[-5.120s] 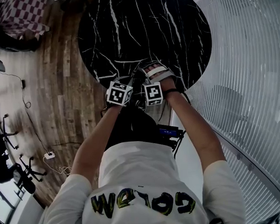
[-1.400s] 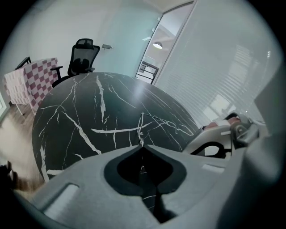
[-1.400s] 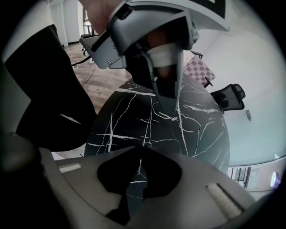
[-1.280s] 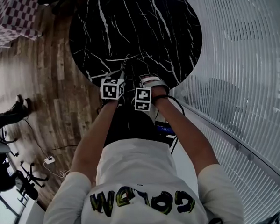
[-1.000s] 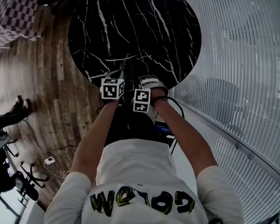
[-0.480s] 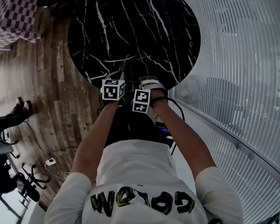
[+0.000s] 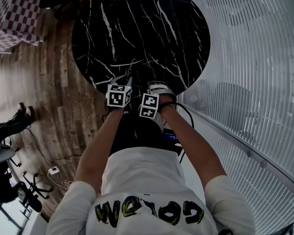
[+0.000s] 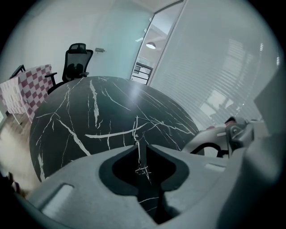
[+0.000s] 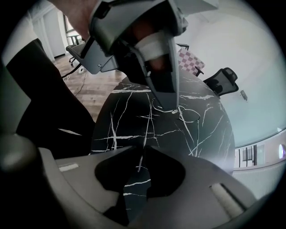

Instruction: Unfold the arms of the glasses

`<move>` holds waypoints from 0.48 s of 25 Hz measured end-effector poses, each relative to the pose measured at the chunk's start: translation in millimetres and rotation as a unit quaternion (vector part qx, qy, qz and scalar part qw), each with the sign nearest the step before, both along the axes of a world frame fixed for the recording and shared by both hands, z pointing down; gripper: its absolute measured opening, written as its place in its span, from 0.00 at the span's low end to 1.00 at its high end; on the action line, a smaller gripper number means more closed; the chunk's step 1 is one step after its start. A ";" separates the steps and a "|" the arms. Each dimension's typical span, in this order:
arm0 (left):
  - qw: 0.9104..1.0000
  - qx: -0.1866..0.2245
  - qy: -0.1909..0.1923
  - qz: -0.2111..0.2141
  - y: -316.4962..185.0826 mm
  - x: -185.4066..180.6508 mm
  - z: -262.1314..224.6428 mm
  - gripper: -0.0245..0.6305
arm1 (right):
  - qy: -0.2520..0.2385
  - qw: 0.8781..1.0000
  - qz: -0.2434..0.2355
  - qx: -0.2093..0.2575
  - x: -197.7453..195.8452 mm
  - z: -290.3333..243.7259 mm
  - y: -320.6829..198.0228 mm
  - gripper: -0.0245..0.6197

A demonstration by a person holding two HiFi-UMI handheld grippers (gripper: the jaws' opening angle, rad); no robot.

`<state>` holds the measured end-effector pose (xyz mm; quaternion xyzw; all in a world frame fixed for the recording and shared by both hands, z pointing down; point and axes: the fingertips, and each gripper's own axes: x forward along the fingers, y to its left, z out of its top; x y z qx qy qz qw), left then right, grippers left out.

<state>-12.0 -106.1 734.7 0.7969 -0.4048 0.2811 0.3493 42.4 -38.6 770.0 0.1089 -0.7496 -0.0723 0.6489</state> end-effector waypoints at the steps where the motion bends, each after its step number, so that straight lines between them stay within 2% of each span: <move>1: 1.000 0.002 -0.001 0.001 0.1 0.2 -0.7 0.14 | -0.004 1.000 0.003 0.000 0.1 -1.0 -0.5 0.14; 7: 1.000 0.025 -0.001 -0.004 -3.7 -3.5 -11.7 0.23 | -0.040 0.998 0.035 0.014 6.6 -18.3 -7.8 0.20; 12: 0.999 0.033 0.001 0.001 -4.7 -6.8 -23.9 0.25 | -0.069 0.995 0.067 0.024 16.8 -37.4 -15.5 0.24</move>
